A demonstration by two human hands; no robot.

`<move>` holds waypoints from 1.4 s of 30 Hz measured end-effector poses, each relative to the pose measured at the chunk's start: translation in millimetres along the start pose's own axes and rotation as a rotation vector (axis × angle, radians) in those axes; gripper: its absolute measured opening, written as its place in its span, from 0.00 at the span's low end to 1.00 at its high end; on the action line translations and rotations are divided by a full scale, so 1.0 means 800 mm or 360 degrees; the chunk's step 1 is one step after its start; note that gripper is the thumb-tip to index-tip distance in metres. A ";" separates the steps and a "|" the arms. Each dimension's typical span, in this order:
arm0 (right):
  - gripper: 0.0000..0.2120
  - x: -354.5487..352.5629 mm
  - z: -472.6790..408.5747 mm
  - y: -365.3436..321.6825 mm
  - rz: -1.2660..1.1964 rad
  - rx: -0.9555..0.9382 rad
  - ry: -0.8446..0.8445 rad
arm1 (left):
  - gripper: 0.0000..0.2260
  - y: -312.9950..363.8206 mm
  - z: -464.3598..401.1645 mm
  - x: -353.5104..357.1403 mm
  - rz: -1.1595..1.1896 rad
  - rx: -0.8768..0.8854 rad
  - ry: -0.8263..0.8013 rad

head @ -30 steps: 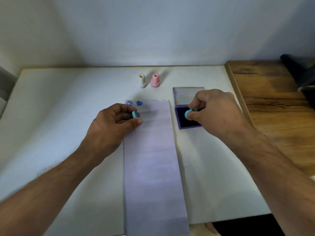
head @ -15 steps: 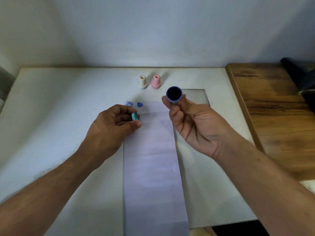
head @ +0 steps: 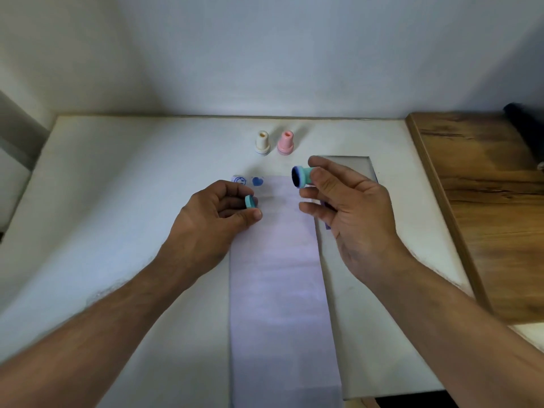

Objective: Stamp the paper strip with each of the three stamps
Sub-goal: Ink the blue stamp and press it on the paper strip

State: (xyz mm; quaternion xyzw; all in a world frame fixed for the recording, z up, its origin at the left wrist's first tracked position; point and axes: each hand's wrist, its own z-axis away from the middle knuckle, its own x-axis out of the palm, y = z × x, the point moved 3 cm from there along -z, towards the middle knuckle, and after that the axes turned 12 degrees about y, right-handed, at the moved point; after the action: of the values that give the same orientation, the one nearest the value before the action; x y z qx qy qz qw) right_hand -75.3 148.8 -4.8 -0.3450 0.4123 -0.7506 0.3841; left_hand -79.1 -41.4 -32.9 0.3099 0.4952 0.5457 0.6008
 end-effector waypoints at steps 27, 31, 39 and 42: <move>0.14 0.061 -0.024 0.018 0.1406 -0.1221 0.0361 | 0.12 -0.001 0.000 0.000 -0.0066 0.0053 -0.0004; 0.14 0.062 -0.026 0.019 0.1463 -0.1180 0.0345 | 0.12 -0.001 0.000 0.000 -0.0061 0.0053 -0.0006; 0.17 0.069 -0.027 0.019 0.1790 -0.1201 0.0217 | 0.12 -0.001 0.001 -0.001 -0.0061 0.0073 -0.0009; 0.13 0.069 -0.025 0.013 0.1905 -0.1222 0.0140 | 0.12 -0.001 0.001 -0.001 -0.0055 0.0074 -0.0010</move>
State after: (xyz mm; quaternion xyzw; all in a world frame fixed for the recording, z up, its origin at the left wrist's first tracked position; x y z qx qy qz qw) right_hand -114.4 104.7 -11.6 -0.1396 0.7814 -0.2258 0.5647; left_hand -77.8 -42.5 -33.5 0.3169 0.5112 0.5225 0.6043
